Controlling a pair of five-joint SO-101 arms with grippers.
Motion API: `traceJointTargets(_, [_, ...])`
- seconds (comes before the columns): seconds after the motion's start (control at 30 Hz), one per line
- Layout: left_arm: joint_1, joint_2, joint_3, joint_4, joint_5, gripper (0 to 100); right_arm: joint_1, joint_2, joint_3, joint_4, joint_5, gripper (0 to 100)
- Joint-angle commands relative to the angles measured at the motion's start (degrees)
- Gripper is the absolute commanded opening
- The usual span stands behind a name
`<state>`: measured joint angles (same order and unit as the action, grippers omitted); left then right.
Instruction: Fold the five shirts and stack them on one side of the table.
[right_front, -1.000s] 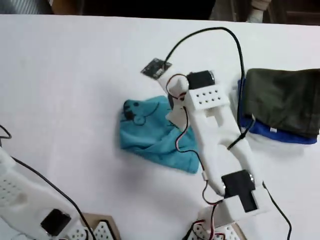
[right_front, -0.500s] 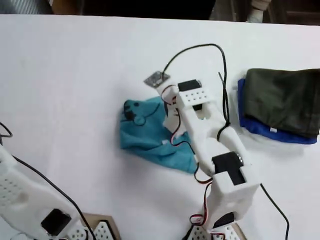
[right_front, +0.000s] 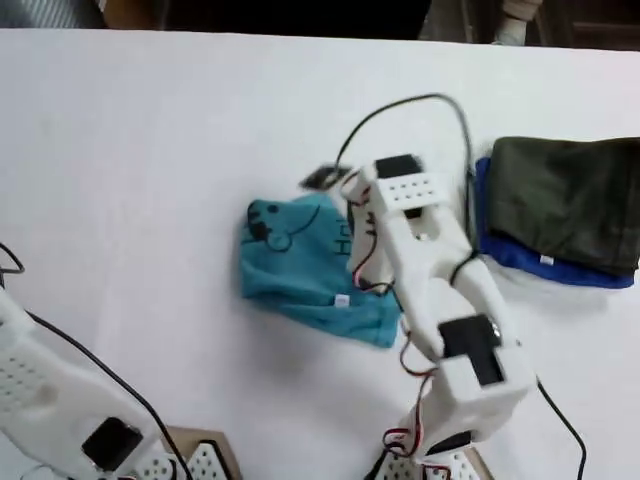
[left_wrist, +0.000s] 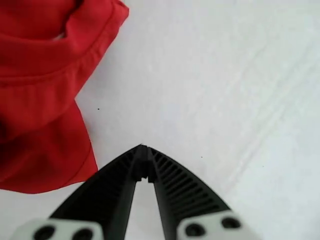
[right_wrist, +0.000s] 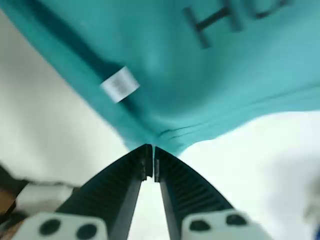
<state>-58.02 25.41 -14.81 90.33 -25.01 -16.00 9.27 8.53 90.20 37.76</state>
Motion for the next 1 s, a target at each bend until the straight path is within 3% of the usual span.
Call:
traceJointTargets(0.0, [0.4,-3.6,-0.3,-0.7,-0.2,3,4.2,-7.1,-2.0,-10.2,-5.9,2.2])
traceJointTargets(0.1, [0.4,-3.6,-0.3,-0.7,-0.2,3,4.9,-5.7,-2.1,-15.1,-12.6,9.8])
traceJointTargets(0.2, [0.5,-3.6,-0.3,-0.7,-0.2,3,3.4,-1.0,-2.3,-17.3,-14.2,27.6])
traceJointTargets(0.27, [0.5,-3.6,-0.3,-0.7,-0.2,3,2.2,2.7,-2.5,-19.2,-14.2,34.0])
traceJointTargets(0.6, [0.5,-3.6,-0.3,-0.7,-0.3,3,3.2,17.4,-17.9,-16.7,-14.2,26.5])
traceJointTargets(0.67, [0.5,-3.6,-0.3,-0.7,-0.3,3,3.2,19.6,-20.2,-15.1,-14.2,20.0])
traceJointTargets(0.77, [0.5,-3.6,-0.3,-0.9,-0.3,3,3.2,21.4,-22.9,-13.6,-14.2,2.2])
traceJointTargets(0.97, [0.5,-3.6,-0.3,-2.2,-0.2,3,3.2,21.5,-27.4,-10.2,-14.2,2.2])
